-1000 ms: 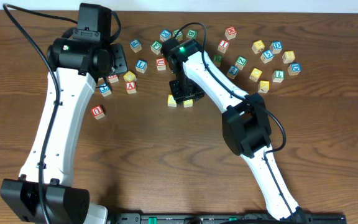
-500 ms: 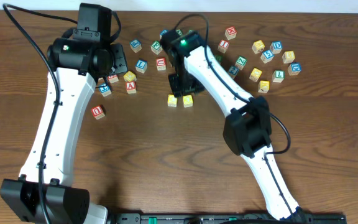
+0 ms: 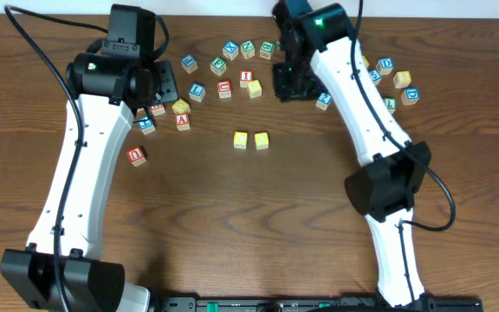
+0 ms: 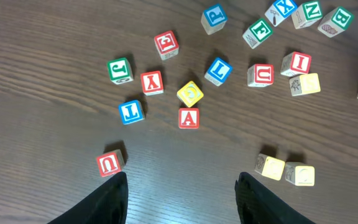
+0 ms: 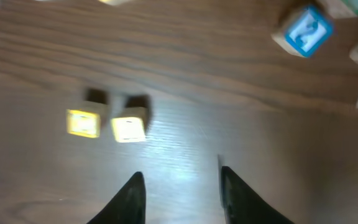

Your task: Spell out CORL

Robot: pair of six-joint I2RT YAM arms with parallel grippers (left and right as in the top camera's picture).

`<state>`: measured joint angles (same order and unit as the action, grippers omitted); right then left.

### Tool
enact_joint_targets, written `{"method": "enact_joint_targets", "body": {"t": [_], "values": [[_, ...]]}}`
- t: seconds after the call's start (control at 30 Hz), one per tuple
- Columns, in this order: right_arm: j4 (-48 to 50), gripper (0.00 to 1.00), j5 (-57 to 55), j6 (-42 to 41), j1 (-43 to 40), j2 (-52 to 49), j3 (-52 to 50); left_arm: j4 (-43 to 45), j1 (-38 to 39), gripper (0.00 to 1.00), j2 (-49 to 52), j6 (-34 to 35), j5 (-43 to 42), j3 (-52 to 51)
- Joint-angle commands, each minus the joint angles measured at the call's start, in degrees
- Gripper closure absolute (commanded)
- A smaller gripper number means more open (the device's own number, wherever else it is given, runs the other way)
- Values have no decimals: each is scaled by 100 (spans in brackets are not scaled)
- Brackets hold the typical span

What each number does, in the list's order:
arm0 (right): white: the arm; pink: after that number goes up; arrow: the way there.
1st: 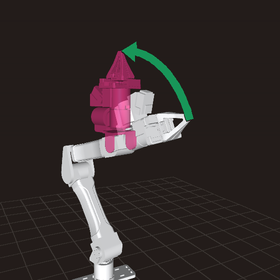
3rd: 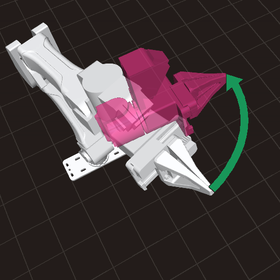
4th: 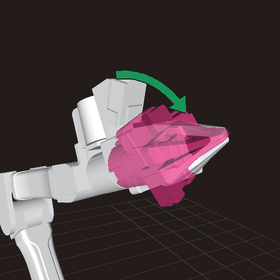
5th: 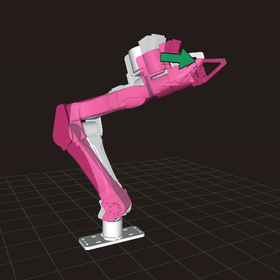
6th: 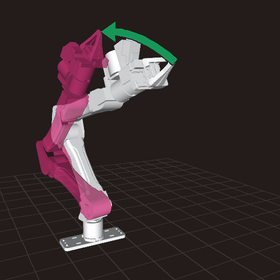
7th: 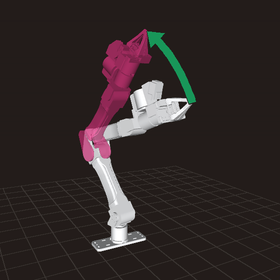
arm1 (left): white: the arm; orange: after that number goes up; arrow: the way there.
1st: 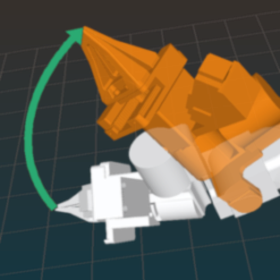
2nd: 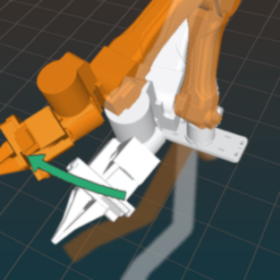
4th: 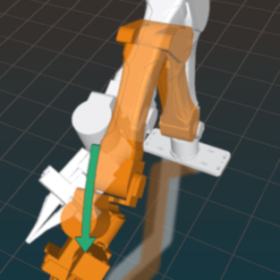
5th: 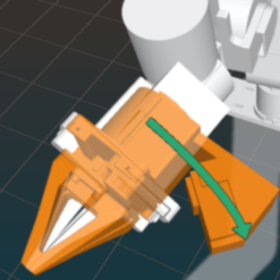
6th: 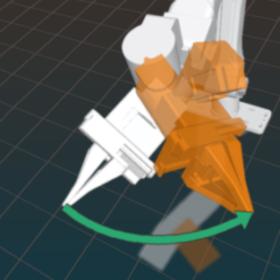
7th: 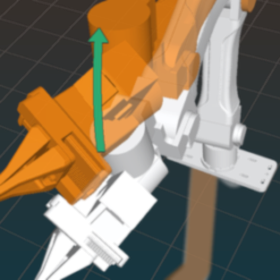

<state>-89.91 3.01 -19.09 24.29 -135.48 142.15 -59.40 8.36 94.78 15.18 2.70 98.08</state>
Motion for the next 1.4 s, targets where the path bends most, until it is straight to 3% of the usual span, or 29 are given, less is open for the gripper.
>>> {"method": "enact_joint_targets", "body": {"t": [0.0,0.23,0.7,0.93,1.17,1.37], "values": [[188,68,31,81,63,-59,-741,-7,-15,45,-46,55,-72,39],[1029,69,61,92,319,-59,-1932,-4,-15,45,-46,55,-72,39],[1773,67,142,96,682,-59,-2389,13,-15,45,-46,52,-70,39],[1790,74,210,118,654,-13,-2260,28,-15,45,-46,52,-70,39],[1749,99,37,111,455,133,-2249,48,-15,45,-46,52,-70,39],[1836,99,-223,70,413,129,-2426,55,-15,45,-44,52,-70,39]]}}
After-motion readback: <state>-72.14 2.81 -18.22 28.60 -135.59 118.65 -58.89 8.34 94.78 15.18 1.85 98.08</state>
